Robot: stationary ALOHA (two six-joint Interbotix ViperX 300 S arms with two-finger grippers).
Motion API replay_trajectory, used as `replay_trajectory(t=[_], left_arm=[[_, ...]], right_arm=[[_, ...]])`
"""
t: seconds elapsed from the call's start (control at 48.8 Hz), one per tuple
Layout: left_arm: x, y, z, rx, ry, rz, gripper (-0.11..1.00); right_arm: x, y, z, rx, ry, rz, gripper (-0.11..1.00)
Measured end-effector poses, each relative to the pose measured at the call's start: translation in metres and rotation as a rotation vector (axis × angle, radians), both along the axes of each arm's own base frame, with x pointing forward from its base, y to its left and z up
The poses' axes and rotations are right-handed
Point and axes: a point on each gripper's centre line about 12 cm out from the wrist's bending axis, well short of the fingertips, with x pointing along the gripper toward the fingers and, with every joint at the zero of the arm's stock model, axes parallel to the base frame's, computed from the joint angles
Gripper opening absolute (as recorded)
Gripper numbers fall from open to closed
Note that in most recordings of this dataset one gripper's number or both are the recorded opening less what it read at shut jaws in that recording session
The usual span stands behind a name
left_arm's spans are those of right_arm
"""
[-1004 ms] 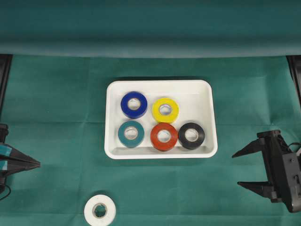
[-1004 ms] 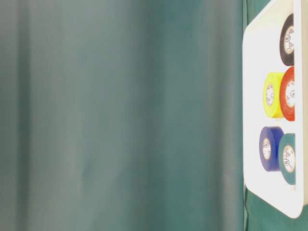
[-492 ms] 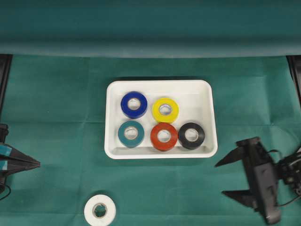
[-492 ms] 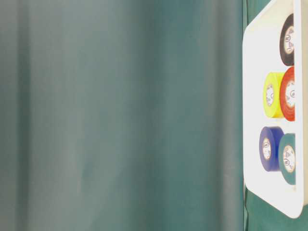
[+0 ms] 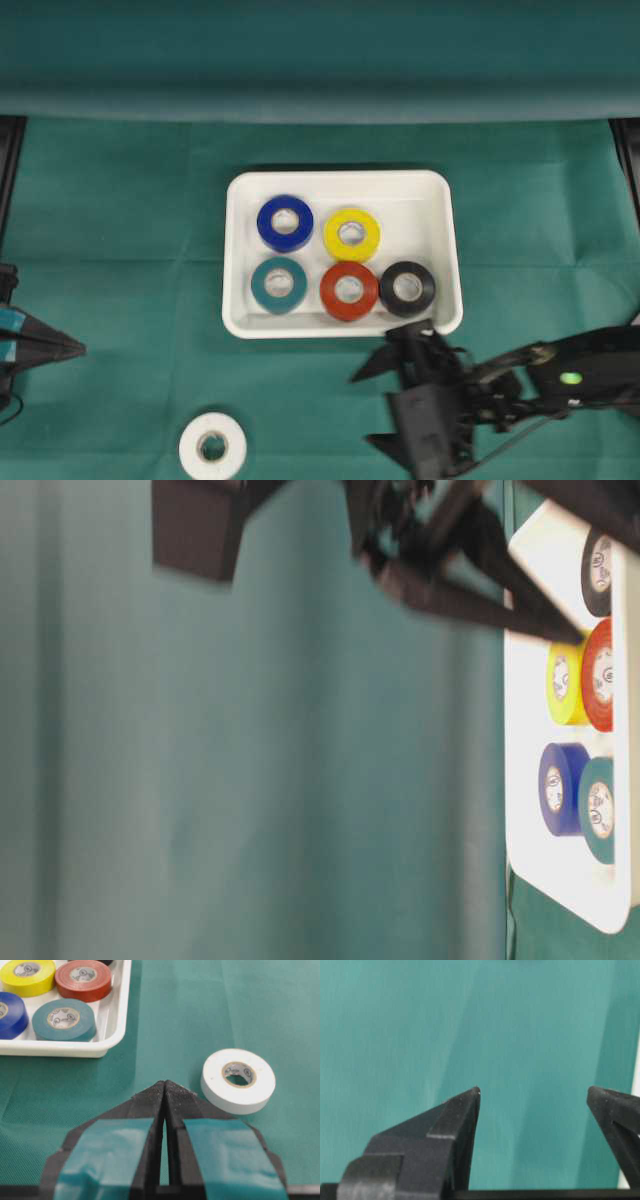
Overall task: Put the tape into the white case with the right arm.
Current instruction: 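Move the right gripper toward the white tape roll at front left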
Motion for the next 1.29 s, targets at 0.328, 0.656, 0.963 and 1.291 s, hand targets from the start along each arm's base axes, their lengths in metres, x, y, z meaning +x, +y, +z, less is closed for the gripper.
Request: replay_trajectory(t=[0.328,0.656,0.963,1.291], left_arm=[[0.0,0.0,-0.001,0.0,0.005,0.0,0.0],[0.0,0.0,-0.001,0.0,0.002,0.001,0.0],[0.0,0.0,-0.001,0.0,0.002,0.002,0.0],[0.0,0.0,-0.001,0.0,0.003,0.0,0.0]], right_arm=[[0.062,0.04,-0.003,0.001,-0.033,0.061,0.62],[0.104,0.053,0.001,-0.015,-0.051,0.043,0.62],[0.135,0.054,-0.008,-0.022,-0.008,-0.029,0.62],[0.144,0.054,-0.015,0.004,0.001,-0.053,0.62]])
